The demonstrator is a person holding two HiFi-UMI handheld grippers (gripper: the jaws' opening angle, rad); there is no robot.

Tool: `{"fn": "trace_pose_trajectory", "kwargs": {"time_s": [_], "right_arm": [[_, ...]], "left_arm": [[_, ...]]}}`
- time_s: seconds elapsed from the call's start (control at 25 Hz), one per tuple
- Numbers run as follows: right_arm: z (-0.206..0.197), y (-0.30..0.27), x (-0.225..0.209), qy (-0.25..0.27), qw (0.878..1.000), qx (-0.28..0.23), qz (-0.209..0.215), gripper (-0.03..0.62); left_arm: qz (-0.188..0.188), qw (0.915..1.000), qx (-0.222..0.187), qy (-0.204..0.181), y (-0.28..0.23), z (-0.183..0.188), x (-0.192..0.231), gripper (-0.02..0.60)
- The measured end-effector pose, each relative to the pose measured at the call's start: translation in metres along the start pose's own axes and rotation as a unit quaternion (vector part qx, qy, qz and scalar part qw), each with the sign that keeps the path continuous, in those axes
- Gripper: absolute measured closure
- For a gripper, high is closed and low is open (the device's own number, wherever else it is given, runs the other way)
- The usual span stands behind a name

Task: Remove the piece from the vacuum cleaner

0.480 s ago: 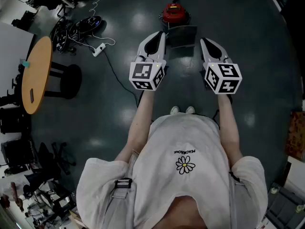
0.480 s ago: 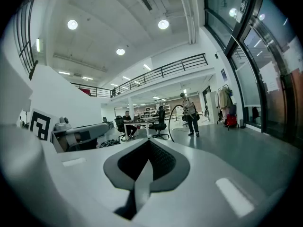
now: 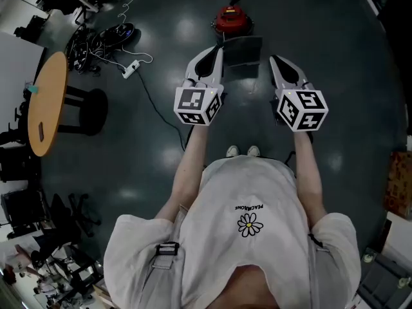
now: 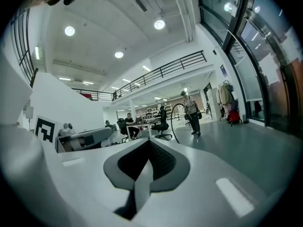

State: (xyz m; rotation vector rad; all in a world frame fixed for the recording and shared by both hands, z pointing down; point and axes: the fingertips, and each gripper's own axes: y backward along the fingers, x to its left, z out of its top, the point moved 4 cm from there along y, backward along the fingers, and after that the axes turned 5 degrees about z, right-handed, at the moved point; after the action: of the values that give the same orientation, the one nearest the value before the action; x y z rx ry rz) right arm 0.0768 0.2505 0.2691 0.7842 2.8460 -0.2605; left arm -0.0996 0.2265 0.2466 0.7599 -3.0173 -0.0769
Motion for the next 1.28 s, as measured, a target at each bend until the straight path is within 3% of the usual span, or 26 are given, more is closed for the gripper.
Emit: {"fn": "trace_pose_trajectory", "kwargs": {"time_s": [0.16,0.28,0.36,0.4,0.44,0.52,0.6,0.76,0.88,1.04,1.28], "right_arm": [[0.006,0.005,-0.015,-0.04,0.999,-0.032,0.017,0.57],[0.012,0.01,-0.022,-0.09,0.991,-0.071,0.067,0.57],[0.016,0.01,-0.025,-0.169,0.974,-0.095,0.117,0.561],[0.019,0.009,-0.027,-0.217,0.959,-0.109,0.146,0.531],[0.024,0.008,-0.029,-0.258,0.942,-0.123,0.175,0.565],[0.032,0.001,-0.035,-0.313,0.913,-0.14,0.22,0.568],[0.029,-0.012,-0.04,-0.334,0.904,-0.121,0.236,0.568],[0.004,-0.049,-0.059,-0.31,0.933,-0.034,0.181,0.571],[-0.006,-0.077,-0.072,-0.283,0.942,0.003,0.181,0.571],[-0.015,-0.14,-0.098,-0.205,0.962,0.047,0.174,0.571],[-0.007,-0.254,-0.154,-0.153,0.972,0.081,0.161,0.569]], "left_arm": [[0.002,1.0,0.003,-0.002,-0.011,-0.003,-0.01,0.578],[0.005,1.0,0.003,0.003,-0.017,-0.008,-0.017,0.578],[0.007,0.9999,0.006,0.007,-0.018,-0.012,-0.02,0.578],[0.007,0.9999,0.007,0.008,-0.017,-0.014,-0.022,0.578],[0.009,0.9999,0.009,0.009,-0.017,-0.015,-0.023,0.578],[0.013,0.9997,0.013,0.014,-0.019,-0.017,-0.023,0.578],[0.017,0.9995,0.017,0.022,-0.026,-0.021,-0.017,0.578],[0.017,0.999,0.022,0.036,-0.054,-0.029,-0.002,0.578],[0.018,0.9987,0.03,0.037,-0.083,-0.04,0.016,0.578],[0.029,0.997,0.041,0.059,-0.14,-0.07,0.061,0.578],[0.023,0.9964,0.059,0.056,-0.248,-0.099,0.127,0.578]]}}
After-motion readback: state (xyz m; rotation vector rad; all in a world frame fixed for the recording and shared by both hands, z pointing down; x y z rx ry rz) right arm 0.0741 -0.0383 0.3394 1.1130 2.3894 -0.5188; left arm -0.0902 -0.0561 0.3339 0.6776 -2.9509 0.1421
